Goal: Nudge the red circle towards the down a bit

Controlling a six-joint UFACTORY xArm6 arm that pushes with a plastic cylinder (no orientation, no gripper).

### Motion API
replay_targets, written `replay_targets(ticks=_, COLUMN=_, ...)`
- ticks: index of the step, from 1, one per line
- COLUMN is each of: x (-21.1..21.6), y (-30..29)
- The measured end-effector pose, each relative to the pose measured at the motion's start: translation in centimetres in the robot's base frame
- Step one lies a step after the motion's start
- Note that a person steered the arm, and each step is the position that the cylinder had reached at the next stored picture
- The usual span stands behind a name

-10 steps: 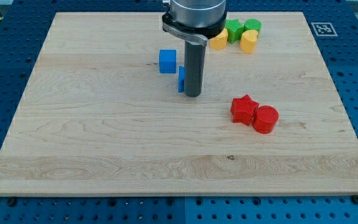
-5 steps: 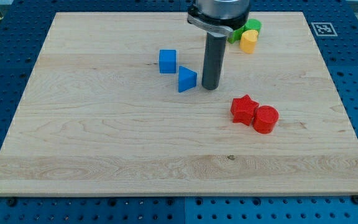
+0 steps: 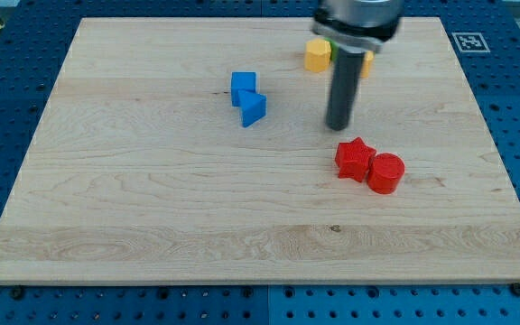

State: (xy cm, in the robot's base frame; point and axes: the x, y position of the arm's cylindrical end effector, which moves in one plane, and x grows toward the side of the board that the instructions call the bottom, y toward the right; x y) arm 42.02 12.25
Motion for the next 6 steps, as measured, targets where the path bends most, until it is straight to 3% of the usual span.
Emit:
replay_targets(ticks=1, x=3.0, y=4.8)
replay_targets(ticks=4, x=7.9, y=2.6)
replay_targets(ticks=6, x=7.5, y=1.1)
